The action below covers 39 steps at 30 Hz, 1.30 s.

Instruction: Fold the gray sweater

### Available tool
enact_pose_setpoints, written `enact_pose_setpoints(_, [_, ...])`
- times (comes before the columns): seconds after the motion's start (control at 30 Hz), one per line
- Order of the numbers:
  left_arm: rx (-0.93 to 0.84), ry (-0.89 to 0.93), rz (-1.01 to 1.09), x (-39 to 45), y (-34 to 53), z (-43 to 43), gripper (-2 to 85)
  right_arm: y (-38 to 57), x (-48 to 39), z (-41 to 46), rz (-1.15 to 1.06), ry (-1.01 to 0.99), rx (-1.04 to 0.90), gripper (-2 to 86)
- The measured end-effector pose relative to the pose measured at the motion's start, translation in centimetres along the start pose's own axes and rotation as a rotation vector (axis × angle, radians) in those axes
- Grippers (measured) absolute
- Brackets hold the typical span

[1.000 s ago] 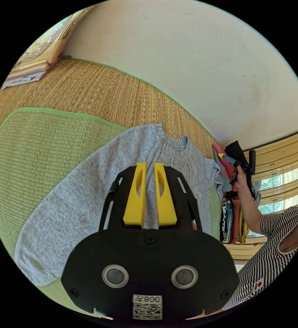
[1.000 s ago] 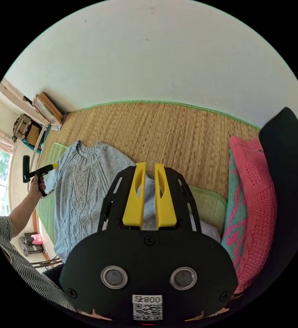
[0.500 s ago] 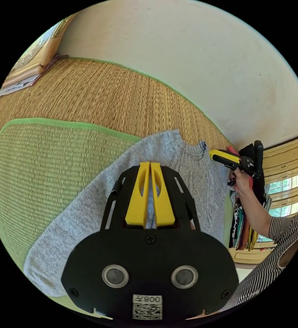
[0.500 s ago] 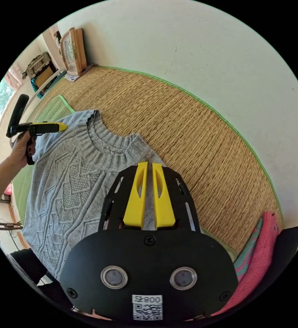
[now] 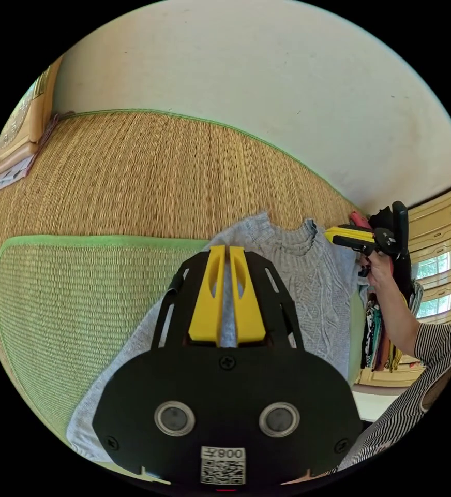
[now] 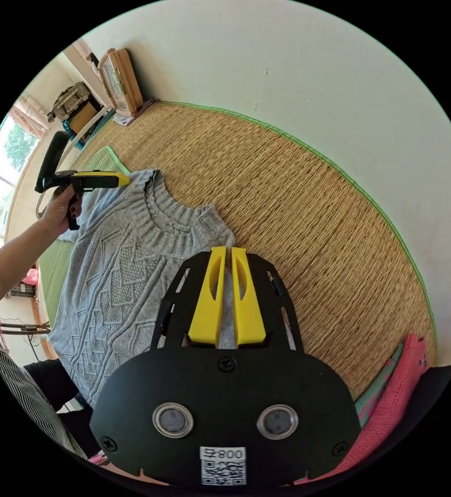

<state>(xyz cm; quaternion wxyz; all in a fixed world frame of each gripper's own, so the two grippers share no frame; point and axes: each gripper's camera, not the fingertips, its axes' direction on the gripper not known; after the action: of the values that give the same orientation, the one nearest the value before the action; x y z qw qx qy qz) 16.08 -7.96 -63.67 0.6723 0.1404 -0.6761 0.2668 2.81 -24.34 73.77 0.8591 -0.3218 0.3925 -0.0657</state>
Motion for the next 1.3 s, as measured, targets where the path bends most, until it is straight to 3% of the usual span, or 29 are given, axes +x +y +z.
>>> enact_pose_setpoints(0.13, [0.057, -0.041, 0.007, 0.8, 0.1, -0.7, 2.0, 0.9, 1.1, -1.7, 0.055, 0.057, 0.065, 1.3])
enact_pose_setpoints(0.3, [0.046, -0.010, -0.032, 0.9, 0.5, 0.6, 3.6, 1.4, 2.7, 2.0, 0.145, -0.006, -0.041, 1.2])
enact_pose_setpoints(0.53, [0.191, 0.076, -0.062, 2.6, 6.8, -3.5, 5.2, 6.3, 3.2, -2.0, 0.202, -0.069, 0.147, 0.9])
enact_pose_setpoints(0.7, [-0.027, -0.093, -0.141, 2.9, 11.0, -0.2, 1.5, 13.3, 2.1, -0.8, 0.227, 0.008, 0.015, 0.2])
enact_pose_setpoints(0.77, [-0.005, -0.087, -0.160, 2.8, 11.9, 0.6, 0.8, 15.1, 2.7, 0.8, 0.268, 0.062, -0.092, 0.2])
enact_pose_setpoints(0.87, [0.020, -0.057, -0.201, 3.7, 12.0, 0.6, 0.3, 17.0, 3.7, 0.2, 0.343, -0.026, -0.027, 0.1])
enact_pose_setpoints(0.97, [0.053, -0.069, -0.096, 6.9, 11.8, 0.5, 0.2, 18.3, 2.6, -1.3, 0.328, 0.061, 0.048, 0.1])
enact_pose_setpoints(1.07, [-0.094, -0.099, -0.042, 8.8, 11.8, 3.8, 0.1, 20.0, 2.2, 0.9, 0.329, 0.120, -0.057, 0.0])
enact_pose_setpoints(1.3, [-0.024, -0.006, -0.019, 14.0, 14.3, 3.6, 0.1, 24.0, 1.2, -1.9, 0.367, 0.082, 0.066, 0.0])
